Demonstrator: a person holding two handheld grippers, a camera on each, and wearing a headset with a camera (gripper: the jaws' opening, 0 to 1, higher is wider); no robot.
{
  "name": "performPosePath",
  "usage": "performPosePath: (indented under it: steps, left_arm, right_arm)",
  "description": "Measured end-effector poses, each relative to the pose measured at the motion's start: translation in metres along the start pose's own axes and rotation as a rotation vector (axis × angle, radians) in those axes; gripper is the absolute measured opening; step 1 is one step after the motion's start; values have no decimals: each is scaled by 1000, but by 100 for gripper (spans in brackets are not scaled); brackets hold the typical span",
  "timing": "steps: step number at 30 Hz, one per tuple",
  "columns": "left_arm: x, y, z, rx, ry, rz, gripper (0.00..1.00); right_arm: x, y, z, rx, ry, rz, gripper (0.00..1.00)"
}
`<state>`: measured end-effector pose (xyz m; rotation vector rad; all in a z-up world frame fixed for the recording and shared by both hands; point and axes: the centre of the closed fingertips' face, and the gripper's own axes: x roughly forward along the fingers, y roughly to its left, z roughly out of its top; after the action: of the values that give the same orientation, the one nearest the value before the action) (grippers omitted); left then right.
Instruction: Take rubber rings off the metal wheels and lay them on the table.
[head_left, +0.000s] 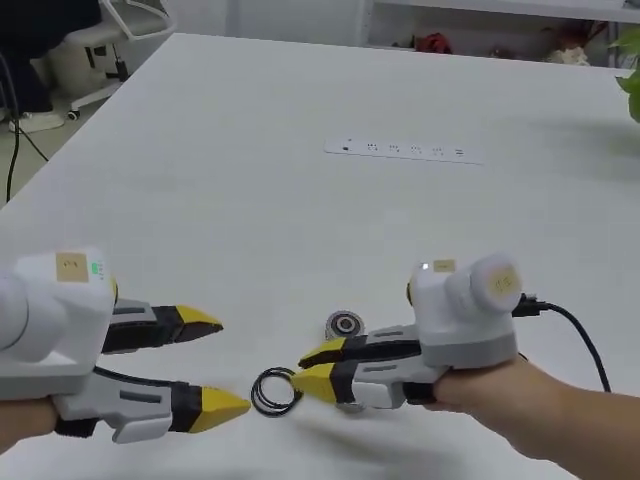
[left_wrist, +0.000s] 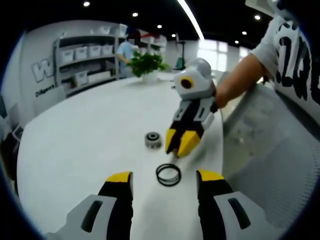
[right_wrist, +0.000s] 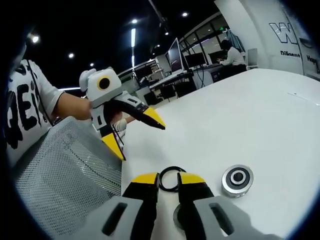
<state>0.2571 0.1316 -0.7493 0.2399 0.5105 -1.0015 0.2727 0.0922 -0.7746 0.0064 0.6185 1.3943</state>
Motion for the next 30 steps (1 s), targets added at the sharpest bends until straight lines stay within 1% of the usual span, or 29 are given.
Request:
performPosePath:
  steps: [3, 9, 14, 19, 23, 30]
  left_arm:
    - [1, 0, 0, 1, 1, -1, 52]
    - [2, -1, 3, 6, 1, -7, 52]
    - [2, -1, 5, 9, 1, -8, 52]
    - [1, 0, 7, 12, 0, -7, 52]
    - [0, 0, 9, 14, -1, -5, 52]
    - [1, -1, 12, 21, -3, -11, 52]
  right_arm:
    - [-3, -2, 3, -9, -9, -10, 15]
    - [-9, -6, 9, -4, -28, -24, 19]
    - [-16, -9, 16, -27, -41, -40, 23]
    - [-22, -10, 17, -57, -37, -51, 26]
    - [-28, -10, 16, -91, -25, -63, 30]
    - [-37, -10, 17, -127, -17, -76, 34]
